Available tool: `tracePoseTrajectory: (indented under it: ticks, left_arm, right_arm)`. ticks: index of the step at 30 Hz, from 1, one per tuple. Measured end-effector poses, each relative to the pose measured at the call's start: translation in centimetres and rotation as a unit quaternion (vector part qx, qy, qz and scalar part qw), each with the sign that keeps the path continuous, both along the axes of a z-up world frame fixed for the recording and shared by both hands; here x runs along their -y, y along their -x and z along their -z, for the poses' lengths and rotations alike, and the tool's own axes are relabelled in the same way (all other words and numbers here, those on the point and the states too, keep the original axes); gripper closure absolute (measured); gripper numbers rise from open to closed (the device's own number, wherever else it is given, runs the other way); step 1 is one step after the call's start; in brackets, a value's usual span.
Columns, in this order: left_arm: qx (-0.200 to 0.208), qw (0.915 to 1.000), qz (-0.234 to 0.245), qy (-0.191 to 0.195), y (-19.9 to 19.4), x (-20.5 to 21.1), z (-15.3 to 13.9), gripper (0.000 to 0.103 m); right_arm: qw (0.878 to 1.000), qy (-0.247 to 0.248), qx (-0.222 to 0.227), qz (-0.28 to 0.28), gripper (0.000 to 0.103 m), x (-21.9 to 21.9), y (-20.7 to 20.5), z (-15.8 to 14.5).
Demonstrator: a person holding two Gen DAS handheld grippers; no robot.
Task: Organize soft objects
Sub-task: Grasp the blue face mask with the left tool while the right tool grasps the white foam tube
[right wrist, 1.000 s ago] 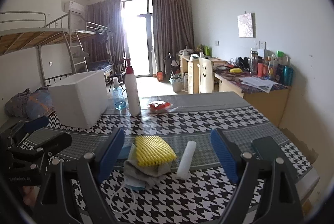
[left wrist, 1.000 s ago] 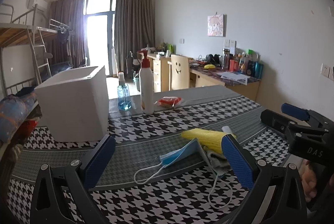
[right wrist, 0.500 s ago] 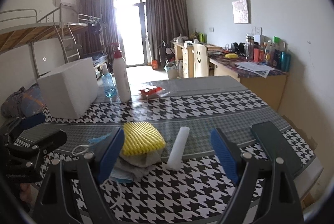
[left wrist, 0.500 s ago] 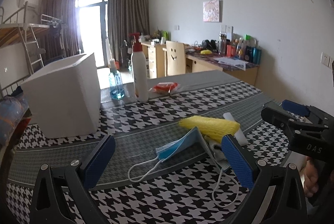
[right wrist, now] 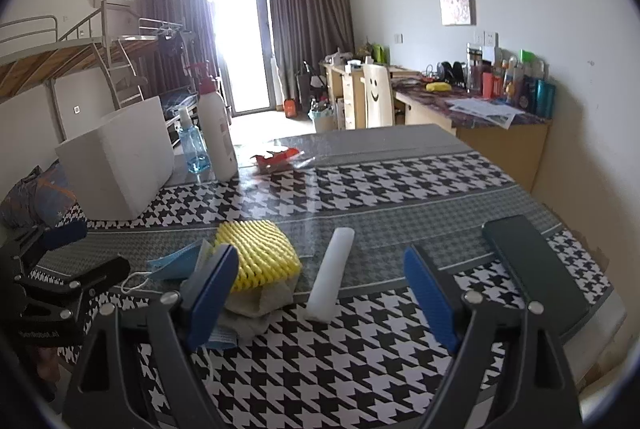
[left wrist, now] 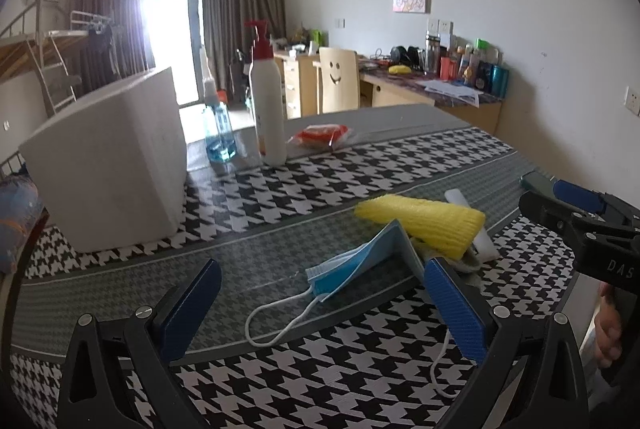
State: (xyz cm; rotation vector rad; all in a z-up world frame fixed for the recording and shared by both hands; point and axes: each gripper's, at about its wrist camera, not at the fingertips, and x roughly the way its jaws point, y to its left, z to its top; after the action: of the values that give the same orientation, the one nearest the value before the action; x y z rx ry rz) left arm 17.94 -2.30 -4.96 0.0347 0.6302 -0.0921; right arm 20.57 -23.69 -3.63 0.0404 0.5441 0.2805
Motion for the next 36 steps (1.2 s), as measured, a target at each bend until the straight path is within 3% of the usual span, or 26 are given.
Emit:
tracePoseTrajectory:
  ticks: [12,19,22,25,29,34,36]
  left_arm:
    - [-0.044,0.9973,0.052,-0.027,-1.9,1.1,1.1,0.011]
    - [-0.071,0.994,0.07,-0.043,-3.1,1.9,2.1,0.024]
    - [-0.092,0.9924,0.063,-0.052,-3.9,2.0,2.6,0.037]
    - [-0.101,0.9912,0.069,-0.049,-4.5,2.0,2.9,0.038]
    - [-0.11,0.9897,0.076,-0.052,-4.9,2.1,3.3,0.049]
    - [-0.107,0.9884,0.085,-0.065,-5.3,2.5,3.3,0.051]
    - [-0.114,0.9871,0.092,-0.064,-5.4,2.6,3.5,0.06]
  right_arm:
    - [0.999,0.001,-0.046,0.02,0.015,0.4,-2.0,1.4]
    - [0.998,0.002,-0.054,0.021,0.015,0.4,-2.5,1.8]
    - [0.998,-0.001,-0.063,0.021,0.015,0.4,-3.1,2.1]
    - [0.997,-0.003,-0.07,0.019,0.015,0.4,-3.5,2.5]
    - [0.997,-0.007,-0.077,0.018,0.015,0.4,-3.7,2.8]
    - [0.996,-0.005,-0.083,0.02,0.015,0.4,-4.0,3.2]
    - [0.996,-0.005,-0.091,0.02,0.015,0.4,-4.4,3.4]
